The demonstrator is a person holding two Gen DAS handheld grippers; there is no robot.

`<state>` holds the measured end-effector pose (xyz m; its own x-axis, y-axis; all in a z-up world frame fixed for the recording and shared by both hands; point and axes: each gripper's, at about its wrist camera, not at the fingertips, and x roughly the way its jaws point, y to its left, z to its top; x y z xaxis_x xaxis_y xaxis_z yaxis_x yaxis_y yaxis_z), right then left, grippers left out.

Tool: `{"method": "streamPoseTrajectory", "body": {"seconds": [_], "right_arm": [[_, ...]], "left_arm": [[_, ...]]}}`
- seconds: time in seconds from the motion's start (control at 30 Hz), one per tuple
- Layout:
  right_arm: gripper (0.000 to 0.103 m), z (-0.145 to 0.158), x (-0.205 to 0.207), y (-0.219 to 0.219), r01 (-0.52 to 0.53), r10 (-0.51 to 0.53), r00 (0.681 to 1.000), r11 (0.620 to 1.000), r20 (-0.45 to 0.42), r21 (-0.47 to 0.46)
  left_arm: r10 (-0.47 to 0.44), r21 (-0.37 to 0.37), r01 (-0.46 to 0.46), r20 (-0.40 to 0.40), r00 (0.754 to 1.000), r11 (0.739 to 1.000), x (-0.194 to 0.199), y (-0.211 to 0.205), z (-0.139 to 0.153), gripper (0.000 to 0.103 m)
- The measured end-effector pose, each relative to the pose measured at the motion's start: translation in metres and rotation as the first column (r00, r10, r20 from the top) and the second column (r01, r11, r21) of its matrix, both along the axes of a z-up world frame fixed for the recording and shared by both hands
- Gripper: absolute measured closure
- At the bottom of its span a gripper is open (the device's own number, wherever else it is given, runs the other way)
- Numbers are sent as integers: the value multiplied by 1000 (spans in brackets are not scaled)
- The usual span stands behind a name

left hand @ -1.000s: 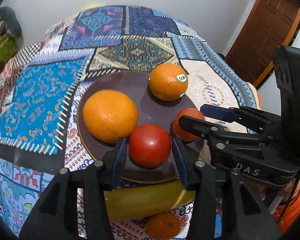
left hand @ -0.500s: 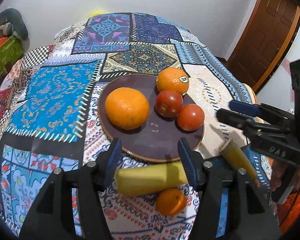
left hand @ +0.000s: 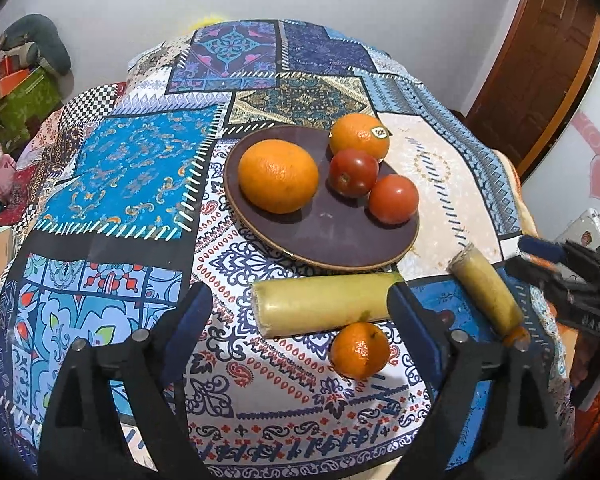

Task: Organize fruits
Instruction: 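Grasp a yellow corn cylinder with the right gripper while the left gripper approaches the other, then grasp the other yellow corn cylinder with the left gripper while the right gripper lifts its cylinder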

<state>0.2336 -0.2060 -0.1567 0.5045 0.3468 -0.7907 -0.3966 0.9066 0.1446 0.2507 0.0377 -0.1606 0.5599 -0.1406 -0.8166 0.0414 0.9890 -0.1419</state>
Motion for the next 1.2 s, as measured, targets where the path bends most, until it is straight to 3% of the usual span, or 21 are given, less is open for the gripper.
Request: {"method": "streamPoseTrajectory", "body": {"seconds": [0.2, 0.4, 0.57, 1.0, 1.17, 1.2], "right_arm": [[48, -16, -6, -3, 2, -1, 999, 1000, -45, 6], [48, -30, -7, -3, 0, 1, 997, 1000, -80, 8], [48, -37, -6, -5, 5, -3, 995, 1000, -95, 17], [46, -45, -7, 5, -26, 25, 994, 1000, -109, -1], [53, -44, -5, 1, -5, 8, 994, 1000, -108, 20], [54, -44, -5, 1, -4, 5, 994, 1000, -107, 16]], "left_arm": [[-57, -3, 57, -27, 998, 998, 7, -18, -7, 13], [-100, 59, 102, -42, 994, 993, 21, -38, -16, 12], [-93, 30, 95, -73, 993, 995, 38, -33, -23, 12], [-243, 53, 252, -141, 960, 966, 28, -56, -40, 12], [-226, 29, 233, -157, 961, 972, 21, -51, -46, 24], [-222, 38, 230, -152, 963, 972, 21, -52, -45, 31]]}}
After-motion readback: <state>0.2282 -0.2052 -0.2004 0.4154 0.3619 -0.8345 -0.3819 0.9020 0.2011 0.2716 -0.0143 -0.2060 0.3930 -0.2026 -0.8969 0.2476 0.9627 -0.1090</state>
